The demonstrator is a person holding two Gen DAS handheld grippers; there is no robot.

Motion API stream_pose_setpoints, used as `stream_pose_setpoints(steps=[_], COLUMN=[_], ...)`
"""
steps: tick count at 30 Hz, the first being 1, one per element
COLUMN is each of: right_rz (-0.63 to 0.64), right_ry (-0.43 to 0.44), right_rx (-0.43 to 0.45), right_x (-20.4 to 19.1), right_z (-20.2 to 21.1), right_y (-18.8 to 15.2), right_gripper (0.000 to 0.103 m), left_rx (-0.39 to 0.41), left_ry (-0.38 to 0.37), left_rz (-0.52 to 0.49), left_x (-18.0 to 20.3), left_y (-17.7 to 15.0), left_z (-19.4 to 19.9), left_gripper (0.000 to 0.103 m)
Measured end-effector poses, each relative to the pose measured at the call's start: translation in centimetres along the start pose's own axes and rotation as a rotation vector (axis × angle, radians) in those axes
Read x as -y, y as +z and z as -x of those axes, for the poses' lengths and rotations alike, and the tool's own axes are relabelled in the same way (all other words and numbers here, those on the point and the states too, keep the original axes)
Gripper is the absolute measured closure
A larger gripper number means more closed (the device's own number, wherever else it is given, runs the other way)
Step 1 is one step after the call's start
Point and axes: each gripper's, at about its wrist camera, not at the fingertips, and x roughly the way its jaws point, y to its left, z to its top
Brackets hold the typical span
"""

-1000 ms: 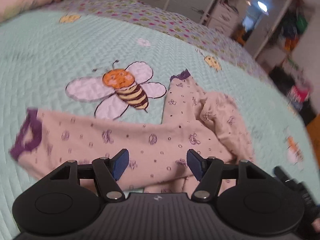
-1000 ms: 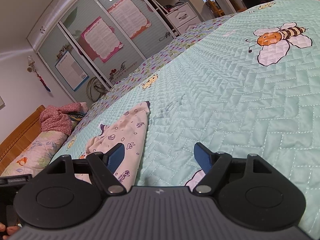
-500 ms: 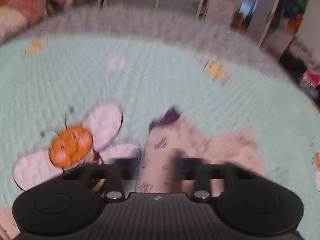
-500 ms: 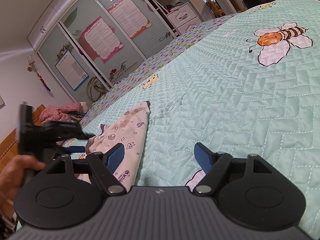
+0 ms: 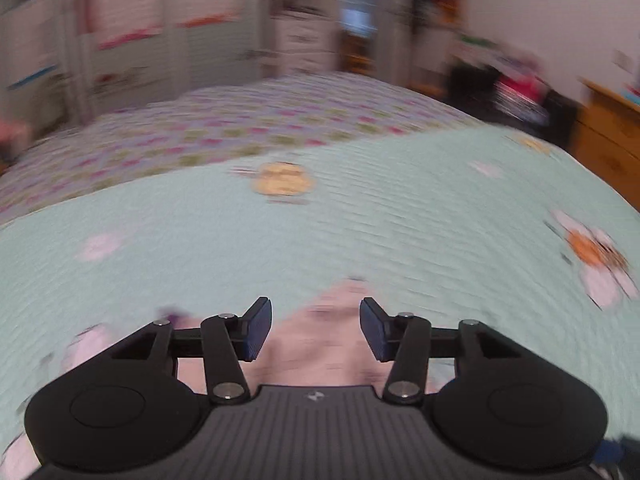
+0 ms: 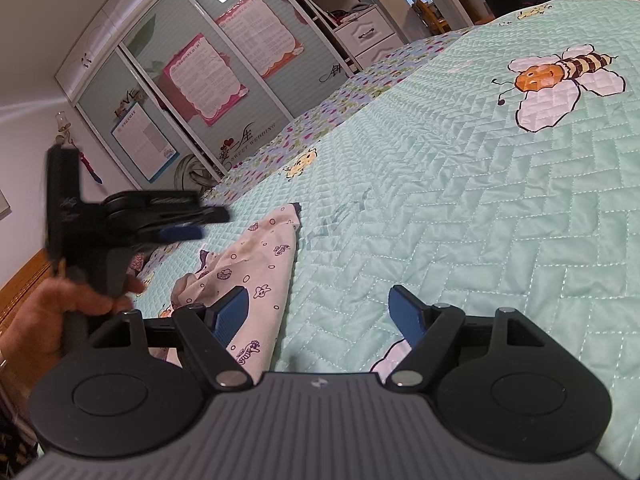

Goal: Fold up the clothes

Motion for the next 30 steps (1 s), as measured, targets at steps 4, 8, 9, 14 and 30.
stream_pose_setpoints(steps=[4, 8, 9, 14, 30], right_rz=[-0.007, -0.017, -0.017, -0.019, -0.021], right_ry=[0.007, 0.015, 0.016, 0.019, 0.024], right_rx=[0.003, 0.005, 0.005, 0.007, 0.008], right_x=[0.1, 0.3, 0.3, 0.4, 0.6], right_z=[0.1, 0.1, 0.1, 0.0, -0.1], right_y=[0.0, 0.0, 0.0, 0.0, 0.1], right_gripper=[0.025, 0.025, 0.025, 0.025, 0.025], left_rx=[-0.122, -0.159, -0.157, -0.166, -0.118], left_ry=[-0.125, -0.173, -0.182, -0.236, -0.081], left_rz=[0.002, -0.045, -0.029, -0.003, 0.091], left_x=[0.7, 1.6, 1.5, 1.2, -4.1], left_y=[-0.7, -3.2, -3.5, -3.8, -1.1], left_z=[-2.6, -2.7, -2.5, -1.7, -2.9], left_gripper=[0.055, 0.055, 0.055, 0.055, 0.079])
